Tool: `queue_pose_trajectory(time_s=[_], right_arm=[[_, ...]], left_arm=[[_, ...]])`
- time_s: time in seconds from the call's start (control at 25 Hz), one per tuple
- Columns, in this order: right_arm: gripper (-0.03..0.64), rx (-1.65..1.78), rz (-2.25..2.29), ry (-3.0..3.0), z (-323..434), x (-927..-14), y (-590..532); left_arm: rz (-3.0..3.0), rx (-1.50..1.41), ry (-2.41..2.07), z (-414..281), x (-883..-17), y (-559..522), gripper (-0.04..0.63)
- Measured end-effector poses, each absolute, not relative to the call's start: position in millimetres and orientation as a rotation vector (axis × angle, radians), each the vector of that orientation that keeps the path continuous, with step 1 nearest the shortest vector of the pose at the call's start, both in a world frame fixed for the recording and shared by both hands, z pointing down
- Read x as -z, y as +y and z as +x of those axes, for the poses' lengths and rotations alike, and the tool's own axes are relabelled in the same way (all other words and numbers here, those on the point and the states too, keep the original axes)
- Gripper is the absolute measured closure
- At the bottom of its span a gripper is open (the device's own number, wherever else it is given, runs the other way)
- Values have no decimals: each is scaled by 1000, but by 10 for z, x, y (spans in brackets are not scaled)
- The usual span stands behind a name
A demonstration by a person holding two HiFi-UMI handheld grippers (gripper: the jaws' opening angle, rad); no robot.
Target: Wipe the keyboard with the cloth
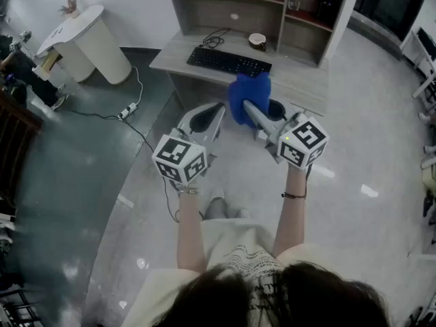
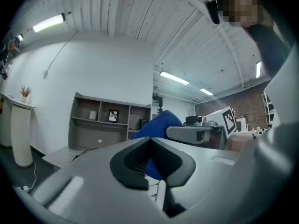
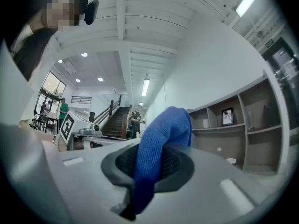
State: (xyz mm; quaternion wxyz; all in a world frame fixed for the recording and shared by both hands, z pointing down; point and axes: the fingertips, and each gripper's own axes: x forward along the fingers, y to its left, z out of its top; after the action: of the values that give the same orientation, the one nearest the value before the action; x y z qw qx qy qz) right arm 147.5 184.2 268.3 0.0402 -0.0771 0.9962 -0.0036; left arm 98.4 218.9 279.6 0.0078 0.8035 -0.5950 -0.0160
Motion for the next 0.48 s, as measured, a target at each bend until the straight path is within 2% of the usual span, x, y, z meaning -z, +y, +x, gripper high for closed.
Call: queue_pose_trajectory(time_s=[0.48], right_arm=[[558, 33, -234, 3054, 1501, -2695, 1953]], left_arm=[[2474, 72, -1876, 956, -2835, 2341, 591]])
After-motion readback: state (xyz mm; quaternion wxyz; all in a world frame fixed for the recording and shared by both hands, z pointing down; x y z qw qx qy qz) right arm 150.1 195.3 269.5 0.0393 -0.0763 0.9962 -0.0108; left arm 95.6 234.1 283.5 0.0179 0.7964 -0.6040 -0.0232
